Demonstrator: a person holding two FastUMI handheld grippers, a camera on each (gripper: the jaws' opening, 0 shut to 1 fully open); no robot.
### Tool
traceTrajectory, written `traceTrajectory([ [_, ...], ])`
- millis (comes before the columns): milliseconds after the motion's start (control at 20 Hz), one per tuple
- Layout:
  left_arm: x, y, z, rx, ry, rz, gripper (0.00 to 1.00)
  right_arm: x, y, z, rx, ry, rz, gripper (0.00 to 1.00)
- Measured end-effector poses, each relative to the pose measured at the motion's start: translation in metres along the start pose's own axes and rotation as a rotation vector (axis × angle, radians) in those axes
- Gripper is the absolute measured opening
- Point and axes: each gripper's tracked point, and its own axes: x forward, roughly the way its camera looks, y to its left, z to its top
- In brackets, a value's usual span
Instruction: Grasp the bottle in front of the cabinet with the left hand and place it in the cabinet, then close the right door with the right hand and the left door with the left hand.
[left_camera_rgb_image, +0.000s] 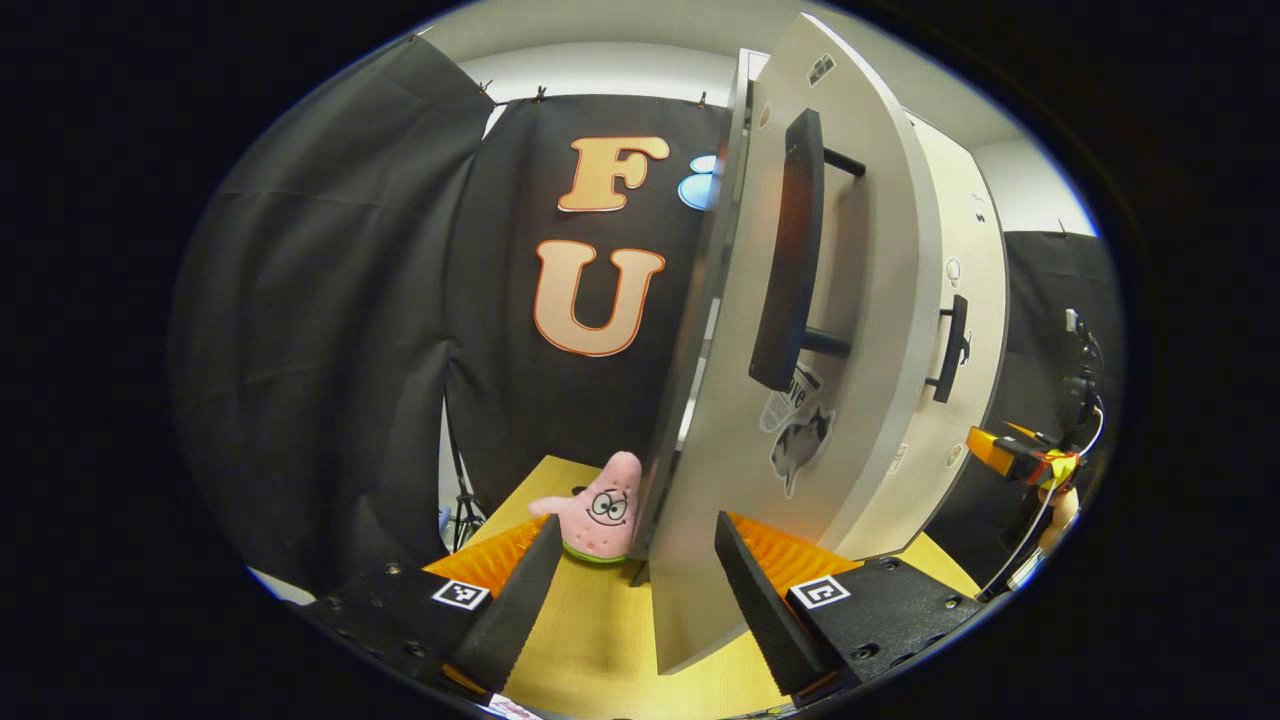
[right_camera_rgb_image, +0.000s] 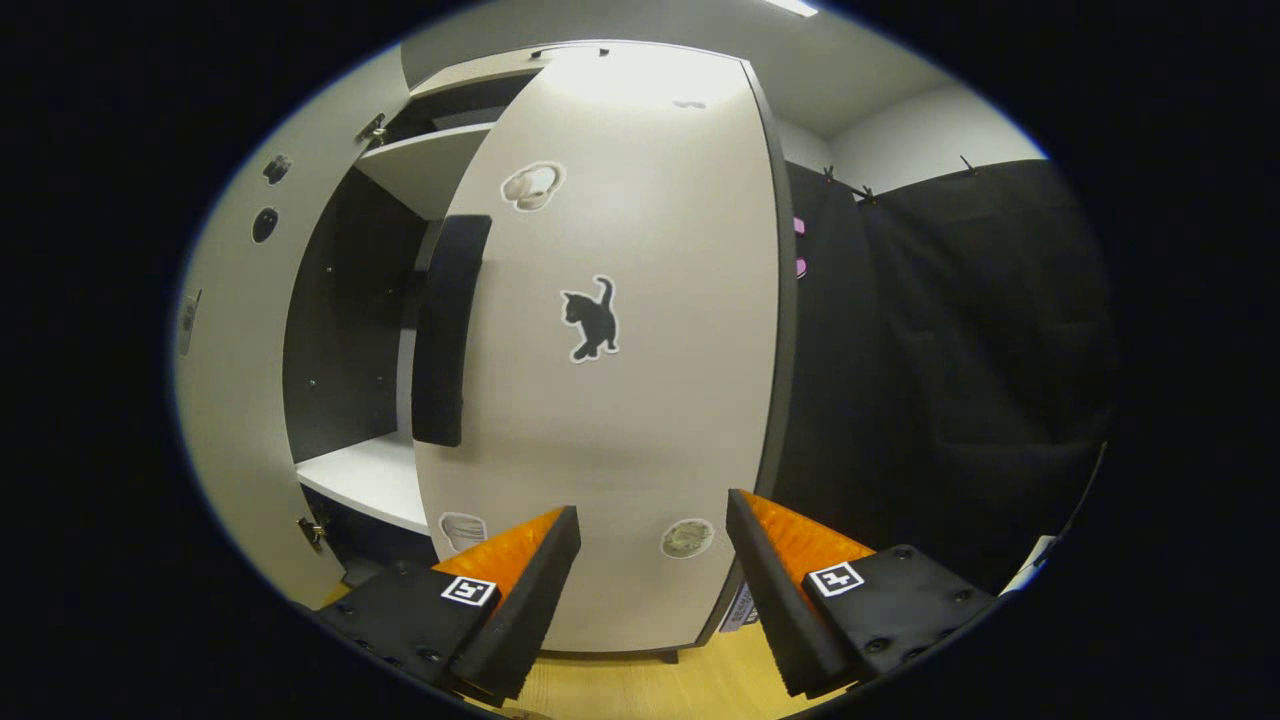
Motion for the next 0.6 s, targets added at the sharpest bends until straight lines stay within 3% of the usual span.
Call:
traceTrajectory([
  [600,0.013,-0.058,-0.006,0.042,0.016,-0.043,0.94,-0.031,-0.07,0.018,0.016,-0.002,0.006,0.97],
])
